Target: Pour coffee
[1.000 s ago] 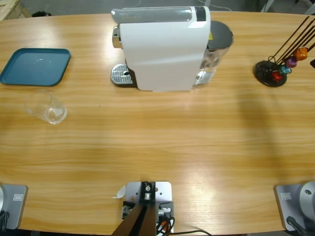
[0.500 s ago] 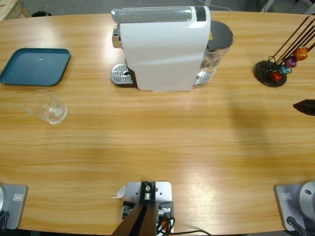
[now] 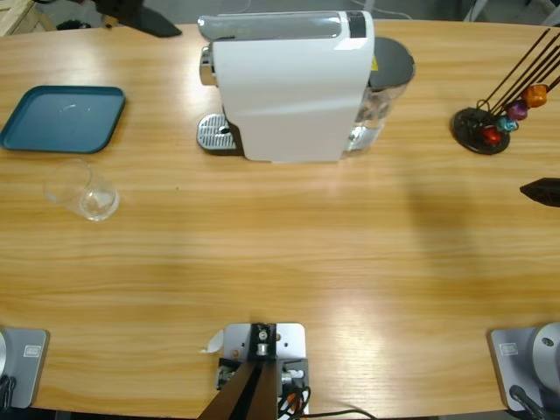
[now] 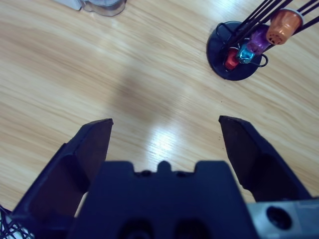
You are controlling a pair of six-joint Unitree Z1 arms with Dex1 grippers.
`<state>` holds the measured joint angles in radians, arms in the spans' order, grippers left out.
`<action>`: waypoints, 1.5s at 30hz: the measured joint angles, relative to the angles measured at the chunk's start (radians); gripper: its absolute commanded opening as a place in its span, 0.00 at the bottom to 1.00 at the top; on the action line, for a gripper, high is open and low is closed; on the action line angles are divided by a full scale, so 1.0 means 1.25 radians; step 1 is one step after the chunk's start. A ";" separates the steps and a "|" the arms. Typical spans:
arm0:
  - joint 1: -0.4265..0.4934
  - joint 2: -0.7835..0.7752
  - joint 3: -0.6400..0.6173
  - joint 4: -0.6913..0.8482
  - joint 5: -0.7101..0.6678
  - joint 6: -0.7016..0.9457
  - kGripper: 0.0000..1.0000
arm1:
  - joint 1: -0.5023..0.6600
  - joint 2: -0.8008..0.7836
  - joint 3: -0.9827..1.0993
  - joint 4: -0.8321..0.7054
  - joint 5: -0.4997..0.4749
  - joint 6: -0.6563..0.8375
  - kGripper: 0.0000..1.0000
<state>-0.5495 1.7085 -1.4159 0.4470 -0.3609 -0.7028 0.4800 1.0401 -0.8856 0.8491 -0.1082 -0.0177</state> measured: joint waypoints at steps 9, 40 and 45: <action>0.000 0.009 -0.007 0.000 -0.003 -0.020 0.13 | 0.002 0.000 0.000 0.000 0.000 0.000 0.89; 0.002 0.019 -0.008 0.000 -0.003 -0.028 0.00 | 0.005 0.004 0.000 0.000 0.000 0.000 0.89; -0.001 0.018 -0.020 0.000 -0.003 -0.028 0.00 | 0.005 0.004 0.000 0.000 0.000 0.000 0.89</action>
<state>-0.5502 1.7313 -1.4403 0.4469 -0.3652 -0.7378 0.4867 1.0448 -0.8856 0.8490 -0.1082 -0.0178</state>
